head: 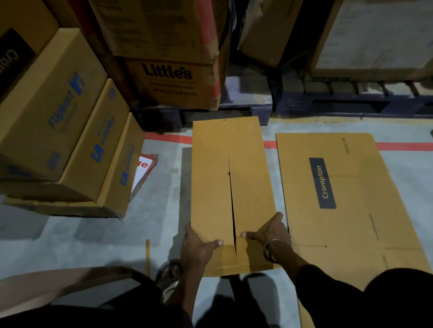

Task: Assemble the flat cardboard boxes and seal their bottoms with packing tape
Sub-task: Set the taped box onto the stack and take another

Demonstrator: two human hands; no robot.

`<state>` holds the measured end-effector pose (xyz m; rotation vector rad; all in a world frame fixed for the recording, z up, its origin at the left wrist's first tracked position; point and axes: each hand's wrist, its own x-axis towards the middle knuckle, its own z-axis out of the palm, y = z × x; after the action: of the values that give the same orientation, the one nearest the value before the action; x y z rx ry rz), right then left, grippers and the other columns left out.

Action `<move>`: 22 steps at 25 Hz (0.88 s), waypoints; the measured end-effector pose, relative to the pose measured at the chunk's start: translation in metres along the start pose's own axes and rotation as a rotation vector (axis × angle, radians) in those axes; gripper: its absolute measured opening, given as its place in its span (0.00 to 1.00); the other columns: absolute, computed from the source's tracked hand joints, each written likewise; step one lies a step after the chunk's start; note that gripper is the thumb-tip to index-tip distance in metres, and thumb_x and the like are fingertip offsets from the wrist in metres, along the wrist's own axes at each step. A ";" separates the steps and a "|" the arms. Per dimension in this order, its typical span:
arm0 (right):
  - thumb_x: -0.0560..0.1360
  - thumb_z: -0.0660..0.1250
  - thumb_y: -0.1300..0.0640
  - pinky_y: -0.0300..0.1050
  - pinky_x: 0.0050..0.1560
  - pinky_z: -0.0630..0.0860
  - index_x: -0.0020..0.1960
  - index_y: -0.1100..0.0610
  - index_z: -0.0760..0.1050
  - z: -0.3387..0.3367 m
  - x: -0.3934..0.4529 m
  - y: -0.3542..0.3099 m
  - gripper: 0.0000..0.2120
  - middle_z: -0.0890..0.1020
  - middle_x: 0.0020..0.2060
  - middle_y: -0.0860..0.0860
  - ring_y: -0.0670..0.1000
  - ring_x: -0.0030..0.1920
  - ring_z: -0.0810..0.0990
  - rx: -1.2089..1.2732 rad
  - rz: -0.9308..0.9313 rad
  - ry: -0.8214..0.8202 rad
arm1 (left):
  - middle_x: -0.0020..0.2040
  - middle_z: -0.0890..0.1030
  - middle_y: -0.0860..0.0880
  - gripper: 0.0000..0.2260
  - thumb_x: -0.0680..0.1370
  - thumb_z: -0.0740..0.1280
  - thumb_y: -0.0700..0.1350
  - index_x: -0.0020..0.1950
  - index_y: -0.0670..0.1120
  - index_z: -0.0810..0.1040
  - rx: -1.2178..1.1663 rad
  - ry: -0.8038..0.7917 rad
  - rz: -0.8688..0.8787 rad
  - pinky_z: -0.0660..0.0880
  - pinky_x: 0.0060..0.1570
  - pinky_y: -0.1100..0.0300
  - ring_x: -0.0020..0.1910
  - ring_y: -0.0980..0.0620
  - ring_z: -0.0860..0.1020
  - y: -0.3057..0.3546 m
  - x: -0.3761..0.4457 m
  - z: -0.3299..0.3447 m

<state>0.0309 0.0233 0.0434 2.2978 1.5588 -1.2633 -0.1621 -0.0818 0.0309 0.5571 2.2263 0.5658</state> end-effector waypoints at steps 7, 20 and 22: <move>0.58 0.86 0.39 0.54 0.59 0.78 0.81 0.58 0.45 -0.031 -0.044 -0.009 0.68 0.72 0.72 0.61 0.64 0.68 0.75 -0.088 -0.133 -0.159 | 0.76 0.72 0.42 0.64 0.55 0.81 0.67 0.82 0.43 0.55 -0.025 -0.037 -0.116 0.74 0.66 0.45 0.71 0.38 0.73 -0.017 -0.040 -0.019; 0.58 0.86 0.47 0.67 0.71 0.67 0.82 0.46 0.48 -0.158 0.102 -0.282 0.65 0.64 0.77 0.55 0.64 0.76 0.61 -0.782 -0.686 0.134 | 0.59 0.84 0.49 0.38 0.63 0.81 0.66 0.67 0.48 0.77 -0.558 0.022 -0.128 0.80 0.53 0.52 0.59 0.42 0.82 0.150 0.033 0.045; 0.63 0.83 0.49 0.69 0.72 0.63 0.83 0.45 0.47 -0.160 0.127 -0.320 0.61 0.62 0.77 0.56 0.64 0.77 0.59 -0.863 -0.710 0.210 | 0.55 0.84 0.49 0.34 0.68 0.79 0.65 0.66 0.47 0.78 -0.659 -0.082 -0.128 0.81 0.52 0.49 0.57 0.41 0.83 0.174 0.078 0.059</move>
<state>-0.1175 0.3462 0.1763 1.3887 2.4529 -0.2300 -0.1284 0.1144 0.0461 0.0908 1.8301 1.1189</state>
